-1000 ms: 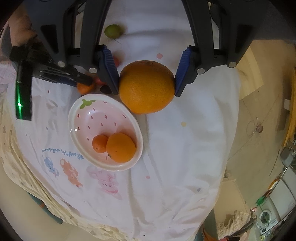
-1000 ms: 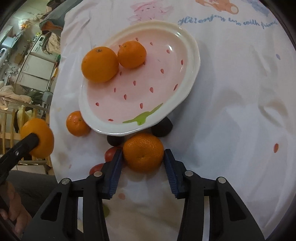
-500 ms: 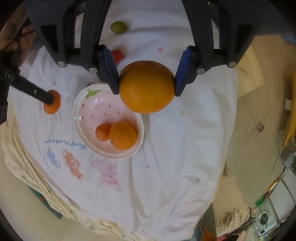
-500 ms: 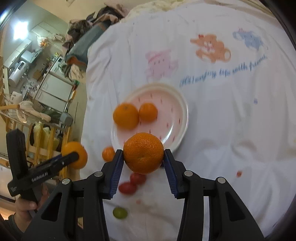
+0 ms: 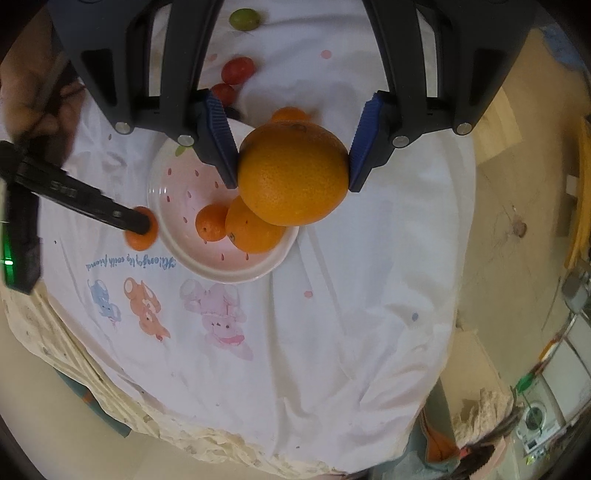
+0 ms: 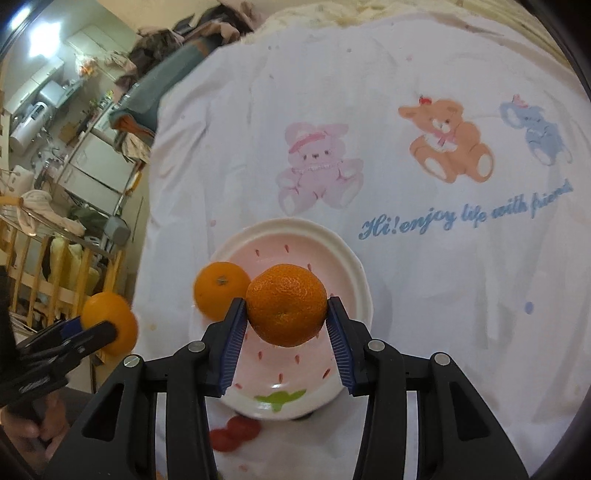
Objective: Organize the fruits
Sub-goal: 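Lift the mandarin with the right tool onto the pink plate and release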
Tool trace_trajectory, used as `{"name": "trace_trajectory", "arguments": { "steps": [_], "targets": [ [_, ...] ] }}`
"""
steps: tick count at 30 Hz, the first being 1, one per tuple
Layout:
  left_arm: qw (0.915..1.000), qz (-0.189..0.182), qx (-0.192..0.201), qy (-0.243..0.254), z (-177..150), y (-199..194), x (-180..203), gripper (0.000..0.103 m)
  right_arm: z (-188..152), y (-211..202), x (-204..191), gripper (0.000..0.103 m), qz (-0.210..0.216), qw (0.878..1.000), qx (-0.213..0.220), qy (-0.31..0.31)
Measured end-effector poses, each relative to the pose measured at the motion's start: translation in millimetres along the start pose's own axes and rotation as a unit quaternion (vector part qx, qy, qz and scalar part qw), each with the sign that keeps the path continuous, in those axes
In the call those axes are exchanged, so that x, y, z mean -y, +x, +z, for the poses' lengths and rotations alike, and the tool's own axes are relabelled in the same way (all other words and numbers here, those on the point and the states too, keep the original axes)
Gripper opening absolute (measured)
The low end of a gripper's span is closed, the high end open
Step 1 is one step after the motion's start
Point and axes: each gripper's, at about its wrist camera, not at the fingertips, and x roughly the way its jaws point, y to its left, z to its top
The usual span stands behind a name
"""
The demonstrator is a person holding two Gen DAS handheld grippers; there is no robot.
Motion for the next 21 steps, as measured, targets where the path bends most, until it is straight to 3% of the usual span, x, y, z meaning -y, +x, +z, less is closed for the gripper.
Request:
{"name": "trace_trajectory", "arguments": {
  "steps": [8, 12, 16, 18, 21],
  "targets": [
    [0.9998, 0.001, -0.015, -0.012, -2, 10, -7, 0.054, 1, 43, 3, 0.046, -0.02, 0.999, -0.039, -0.005],
    [0.9997, 0.0, -0.02, -0.016, -1, 13, -7, 0.054, 3, 53, 4, 0.048, -0.073, 0.996, -0.041, -0.016],
    [0.9999, 0.004, -0.014, -0.006, -1, 14, -5, 0.054, 2, 58, 14, 0.05, -0.041, 0.997, -0.057, 0.016],
    [0.9999, 0.011, -0.009, -0.006, -1, 15, -7, 0.054, 2, 53, 22, 0.065, -0.009, 0.998, -0.05, 0.046],
    [0.9998, 0.01, -0.006, -0.016, -1, 15, -10, 0.054, 3, 41, 27, 0.071, 0.002, 0.997, -0.038, 0.068]
  ]
}}
